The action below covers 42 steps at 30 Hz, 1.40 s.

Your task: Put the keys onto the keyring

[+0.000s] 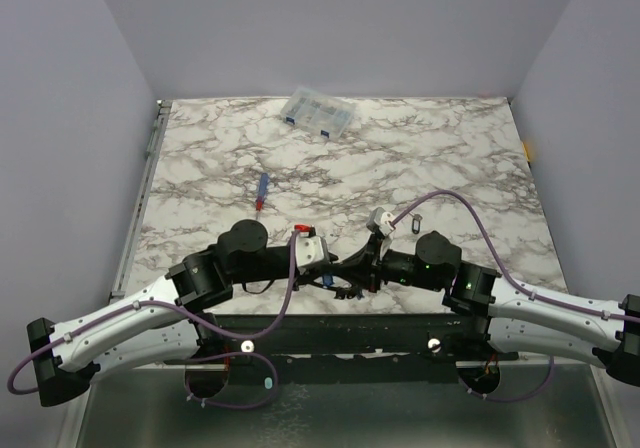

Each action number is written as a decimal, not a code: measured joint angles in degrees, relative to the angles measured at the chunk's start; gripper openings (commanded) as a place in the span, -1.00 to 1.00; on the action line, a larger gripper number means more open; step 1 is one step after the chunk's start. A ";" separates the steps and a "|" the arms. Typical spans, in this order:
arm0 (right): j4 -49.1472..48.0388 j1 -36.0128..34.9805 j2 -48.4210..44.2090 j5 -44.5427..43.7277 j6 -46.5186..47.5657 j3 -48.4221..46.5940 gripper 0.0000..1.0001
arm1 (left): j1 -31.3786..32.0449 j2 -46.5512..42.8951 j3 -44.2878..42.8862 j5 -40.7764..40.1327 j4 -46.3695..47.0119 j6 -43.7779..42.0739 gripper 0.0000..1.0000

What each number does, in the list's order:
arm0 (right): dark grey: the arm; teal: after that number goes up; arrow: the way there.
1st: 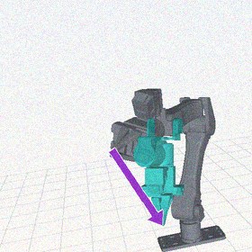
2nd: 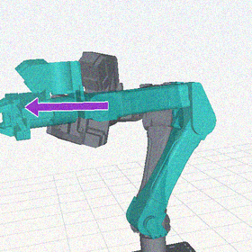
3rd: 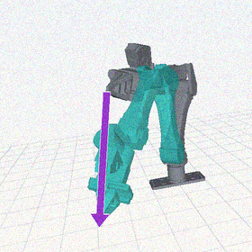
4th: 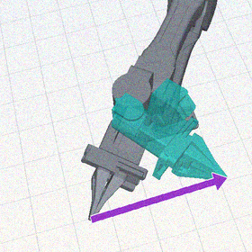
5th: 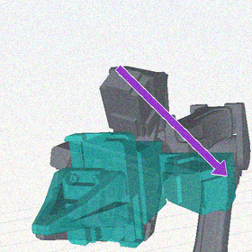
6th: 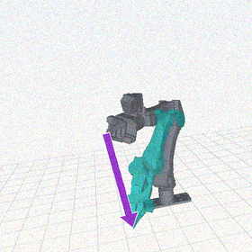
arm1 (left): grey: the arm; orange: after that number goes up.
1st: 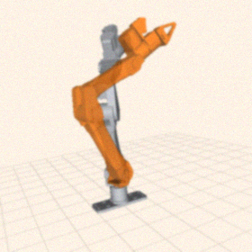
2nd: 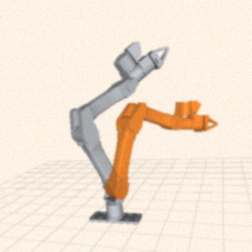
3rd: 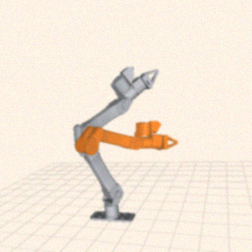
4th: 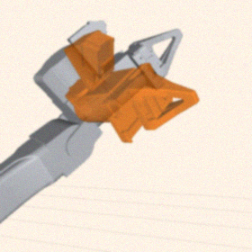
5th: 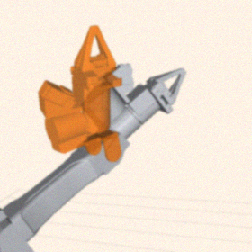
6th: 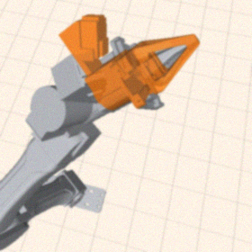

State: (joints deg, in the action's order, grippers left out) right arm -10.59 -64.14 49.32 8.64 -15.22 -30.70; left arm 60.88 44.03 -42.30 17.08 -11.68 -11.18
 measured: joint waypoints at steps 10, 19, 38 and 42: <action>1.31 0.13 -0.04 0.20 0.09 0.00 -0.99 | 0.13 1.70 0.00 0.26 0.00 -0.22 -1.00; 2.56 0.17 -0.07 -0.39 0.26 0.02 -0.26 | 0.33 2.99 -0.44 0.11 -0.50 1.14 -1.00; 2.71 -0.04 -0.57 -9.53 7.69 1.25 -0.17 | 0.24 13.16 -15.28 -8.94 -15.89 19.87 -1.00; 3.17 -0.04 -0.59 -11.19 8.26 1.40 -0.53 | 0.22 13.79 -16.65 -9.25 -18.25 22.18 -1.00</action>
State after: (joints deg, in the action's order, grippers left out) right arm -7.42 -64.18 48.73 -2.55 -6.96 -29.30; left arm 61.10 57.82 -58.96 7.84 -29.93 11.00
